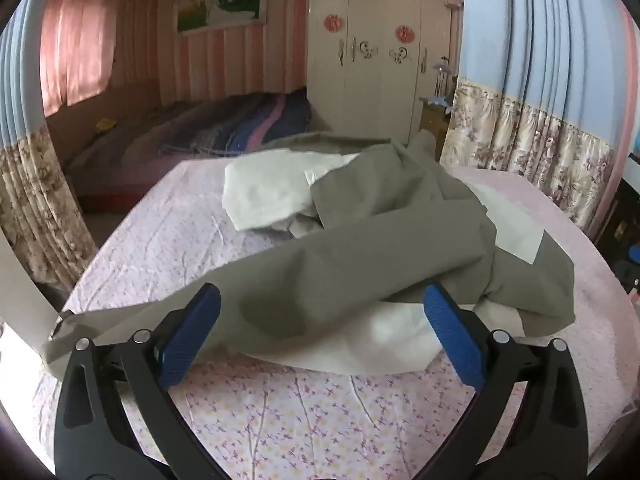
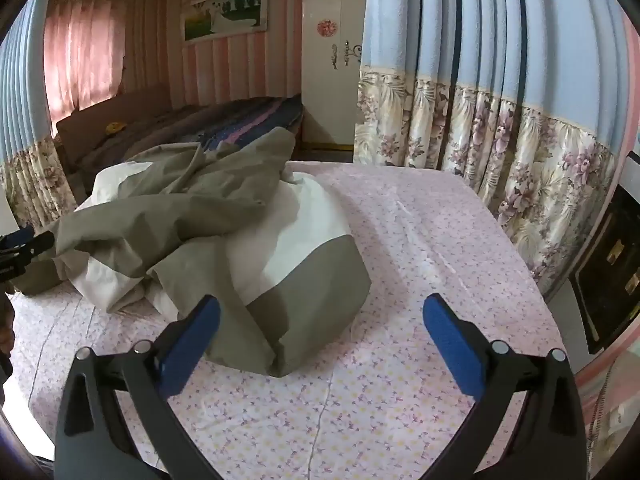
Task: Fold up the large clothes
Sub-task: 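Approach the crumpled olive-and-cream jacket with both grippers open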
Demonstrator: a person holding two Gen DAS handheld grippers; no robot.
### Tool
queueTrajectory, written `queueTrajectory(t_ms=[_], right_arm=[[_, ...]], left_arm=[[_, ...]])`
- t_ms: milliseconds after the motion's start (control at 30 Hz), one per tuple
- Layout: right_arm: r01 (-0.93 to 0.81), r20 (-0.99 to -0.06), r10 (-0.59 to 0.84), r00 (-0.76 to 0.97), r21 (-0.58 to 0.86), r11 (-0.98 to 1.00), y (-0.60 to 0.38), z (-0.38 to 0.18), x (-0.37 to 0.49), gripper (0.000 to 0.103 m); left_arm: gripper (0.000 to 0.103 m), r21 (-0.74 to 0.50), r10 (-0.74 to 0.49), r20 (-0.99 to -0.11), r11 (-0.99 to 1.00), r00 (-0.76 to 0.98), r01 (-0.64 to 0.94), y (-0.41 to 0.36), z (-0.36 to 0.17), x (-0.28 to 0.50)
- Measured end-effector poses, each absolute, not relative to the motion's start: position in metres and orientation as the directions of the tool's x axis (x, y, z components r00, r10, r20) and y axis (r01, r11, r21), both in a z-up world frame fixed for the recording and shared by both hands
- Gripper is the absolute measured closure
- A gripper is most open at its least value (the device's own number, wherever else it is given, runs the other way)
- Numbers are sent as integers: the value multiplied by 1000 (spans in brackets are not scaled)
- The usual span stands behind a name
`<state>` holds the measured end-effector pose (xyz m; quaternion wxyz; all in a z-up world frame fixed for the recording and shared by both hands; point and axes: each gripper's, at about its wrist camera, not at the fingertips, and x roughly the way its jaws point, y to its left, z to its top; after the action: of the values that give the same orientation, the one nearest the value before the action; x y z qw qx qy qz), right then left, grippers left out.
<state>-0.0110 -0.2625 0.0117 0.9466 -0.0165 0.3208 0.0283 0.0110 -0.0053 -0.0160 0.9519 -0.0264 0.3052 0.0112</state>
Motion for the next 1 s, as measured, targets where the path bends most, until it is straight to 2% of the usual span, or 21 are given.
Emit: queueTrajectory(t_ms=[333,1000], right_arm=[[-63,-585,54,810,5,998,-270,19,-26,2],[-64,-467,48,883,-17,998,-263,69,-133,2]], left_arm=[[3,-43,2,-586,998,810,-34,-8,-9,2],[3,-73,1,-459,997,888,-39,1,37,-108]])
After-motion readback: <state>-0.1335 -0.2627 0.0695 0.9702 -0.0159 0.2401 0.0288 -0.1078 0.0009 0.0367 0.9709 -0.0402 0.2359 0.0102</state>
